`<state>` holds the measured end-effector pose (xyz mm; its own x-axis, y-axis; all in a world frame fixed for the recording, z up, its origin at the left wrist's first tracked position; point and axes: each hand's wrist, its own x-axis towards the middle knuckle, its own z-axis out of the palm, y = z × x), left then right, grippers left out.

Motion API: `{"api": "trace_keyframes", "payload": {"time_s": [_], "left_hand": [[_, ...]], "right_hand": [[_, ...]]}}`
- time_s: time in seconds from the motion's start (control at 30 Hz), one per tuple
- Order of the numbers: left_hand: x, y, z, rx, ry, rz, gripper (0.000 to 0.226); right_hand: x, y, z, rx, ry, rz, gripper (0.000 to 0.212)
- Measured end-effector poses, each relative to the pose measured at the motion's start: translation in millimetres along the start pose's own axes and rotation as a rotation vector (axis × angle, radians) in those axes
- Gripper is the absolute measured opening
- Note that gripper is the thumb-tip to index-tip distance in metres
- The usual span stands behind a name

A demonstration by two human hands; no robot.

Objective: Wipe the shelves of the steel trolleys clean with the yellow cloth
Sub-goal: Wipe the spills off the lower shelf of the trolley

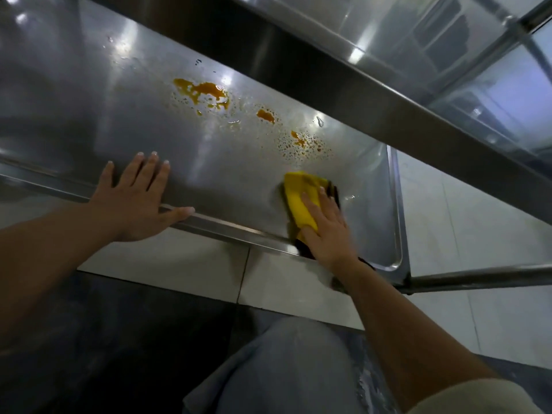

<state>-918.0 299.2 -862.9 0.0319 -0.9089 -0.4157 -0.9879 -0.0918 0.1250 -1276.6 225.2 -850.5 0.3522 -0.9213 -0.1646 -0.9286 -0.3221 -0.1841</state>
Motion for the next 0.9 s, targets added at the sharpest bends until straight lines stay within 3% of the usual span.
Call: {"api": "trace_keyframes", "payload": {"time_s": [0.2,0.33,0.4,0.5,0.63,0.73,0.8,0.9], "left_hand": [[-1.6,4.2,0.2,0.003,-0.003,-0.005,0.113],[-3.7,9.5,-0.4,0.001,0.014,-0.02,0.109],[-5.3,12.2,-1.4,0.009,0.01,-0.029,0.109],[-7.6,15.9,-1.6,0.02,0.027,-0.038,0.109],[-14.0,18.9,0.8,0.055,0.076,-0.074,0.111],[-16.8,19.1,-2.6,0.04,0.077,-0.208,0.123],[-19.6,9.3,-4.8,-0.013,0.081,-0.307,0.132],[-35.1,-24.4,1.0,-0.018,0.087,-0.307,0.123]], "right_hand": [[-34.6,69.2,-11.4,0.142,0.077,0.483,0.06],[-11.0,33.2,-13.4,0.282,0.156,0.904,0.06],[8.1,3.8,-16.1,0.373,0.143,1.024,0.063],[25.2,-42.5,-9.6,0.372,0.122,0.91,0.064],[30.7,-119.8,16.0,0.242,0.039,0.44,0.065],[34.3,-161.6,25.4,0.235,-0.044,0.177,0.06],[36.8,-156.0,24.6,0.198,-0.052,0.061,0.057],[31.8,-116.3,19.0,0.035,-0.008,-0.09,0.059]]}}
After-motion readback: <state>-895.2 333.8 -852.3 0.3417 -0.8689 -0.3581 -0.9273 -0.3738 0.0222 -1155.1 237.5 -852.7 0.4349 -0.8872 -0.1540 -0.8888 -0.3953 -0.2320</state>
